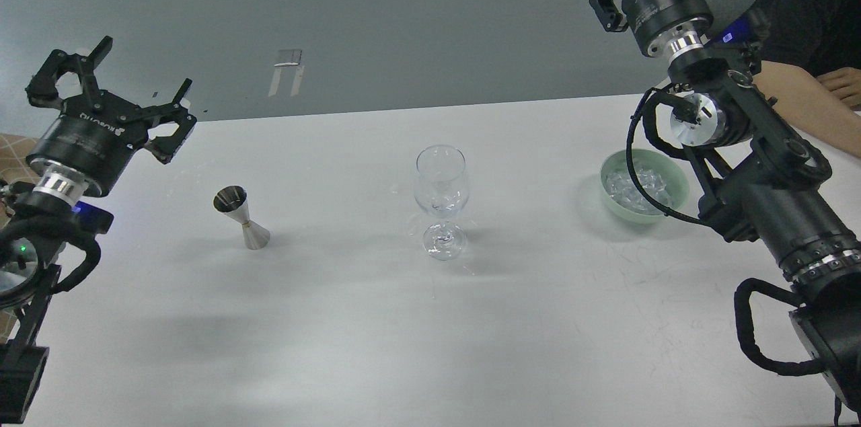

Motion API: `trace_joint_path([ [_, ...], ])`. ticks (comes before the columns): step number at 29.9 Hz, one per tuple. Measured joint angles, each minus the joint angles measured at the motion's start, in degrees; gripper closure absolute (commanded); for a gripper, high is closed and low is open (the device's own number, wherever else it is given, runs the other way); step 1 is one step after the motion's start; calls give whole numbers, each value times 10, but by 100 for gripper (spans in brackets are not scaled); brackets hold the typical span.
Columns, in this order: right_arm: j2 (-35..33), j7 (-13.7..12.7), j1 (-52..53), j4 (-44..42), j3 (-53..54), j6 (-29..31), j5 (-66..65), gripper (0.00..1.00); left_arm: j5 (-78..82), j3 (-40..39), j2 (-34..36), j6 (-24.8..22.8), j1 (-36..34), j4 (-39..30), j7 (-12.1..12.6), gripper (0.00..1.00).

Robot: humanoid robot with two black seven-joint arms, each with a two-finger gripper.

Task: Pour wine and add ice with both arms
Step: 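Lower the left gripper toward the silver jigger cup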

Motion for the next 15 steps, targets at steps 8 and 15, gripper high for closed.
trace_joint_path([
  [8,1,-3,-7,1,-1,0,0,0,-31,-93,-48,82,155,-109,3,3],
  [15,1,-3,-18,4,-1,0,0,0,-31,-110,-100,85,223,-119,13,3],
])
